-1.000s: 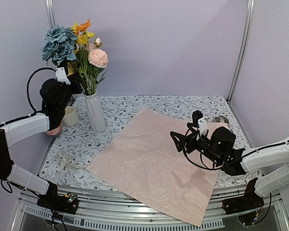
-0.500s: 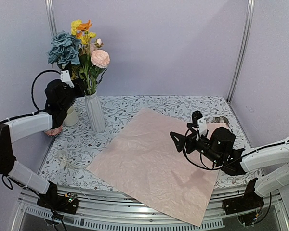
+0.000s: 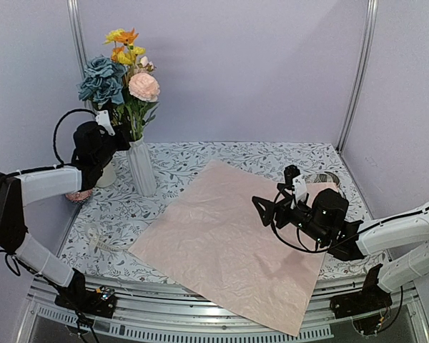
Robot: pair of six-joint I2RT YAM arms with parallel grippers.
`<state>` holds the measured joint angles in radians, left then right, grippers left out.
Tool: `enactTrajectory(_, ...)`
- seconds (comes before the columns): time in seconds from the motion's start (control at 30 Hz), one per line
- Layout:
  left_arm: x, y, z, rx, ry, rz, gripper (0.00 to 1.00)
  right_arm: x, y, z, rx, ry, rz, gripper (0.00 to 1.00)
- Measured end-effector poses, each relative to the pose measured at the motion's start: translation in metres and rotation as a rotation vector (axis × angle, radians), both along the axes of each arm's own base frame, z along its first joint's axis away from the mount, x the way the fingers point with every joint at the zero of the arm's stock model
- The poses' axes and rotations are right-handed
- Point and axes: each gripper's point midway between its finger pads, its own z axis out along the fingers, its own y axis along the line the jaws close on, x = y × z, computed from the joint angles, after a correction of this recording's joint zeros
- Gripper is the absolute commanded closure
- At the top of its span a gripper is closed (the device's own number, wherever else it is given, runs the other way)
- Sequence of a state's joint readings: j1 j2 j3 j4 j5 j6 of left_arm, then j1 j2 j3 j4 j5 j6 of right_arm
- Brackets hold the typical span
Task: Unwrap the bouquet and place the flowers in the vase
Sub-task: Place the fake flower in the vase.
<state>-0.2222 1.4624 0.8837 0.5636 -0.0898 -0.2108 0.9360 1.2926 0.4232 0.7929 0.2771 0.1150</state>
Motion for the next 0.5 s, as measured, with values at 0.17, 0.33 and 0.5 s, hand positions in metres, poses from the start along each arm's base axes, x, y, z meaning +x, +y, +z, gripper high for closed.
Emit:
enactTrajectory(0.17, 0.000, -0.001, -0.001, -0.004, 0.005, -0.005, 0.96, 0.000, 0.000, 0.000, 0.000, 0.000, 0.001, 0.01)
enactTrajectory(0.33, -0.001, -0.003, -0.008, -0.012, 0.036, -0.020, 0.74, 0.000, 0.000, 0.000, 0.000, 0.000, 0.001, 0.01)
enactTrajectory(0.5, -0.007, -0.005, -0.027, -0.016, 0.111, -0.035, 0.59, 0.000, 0.000, 0.000, 0.000, 0.001, 0.003, 0.01)
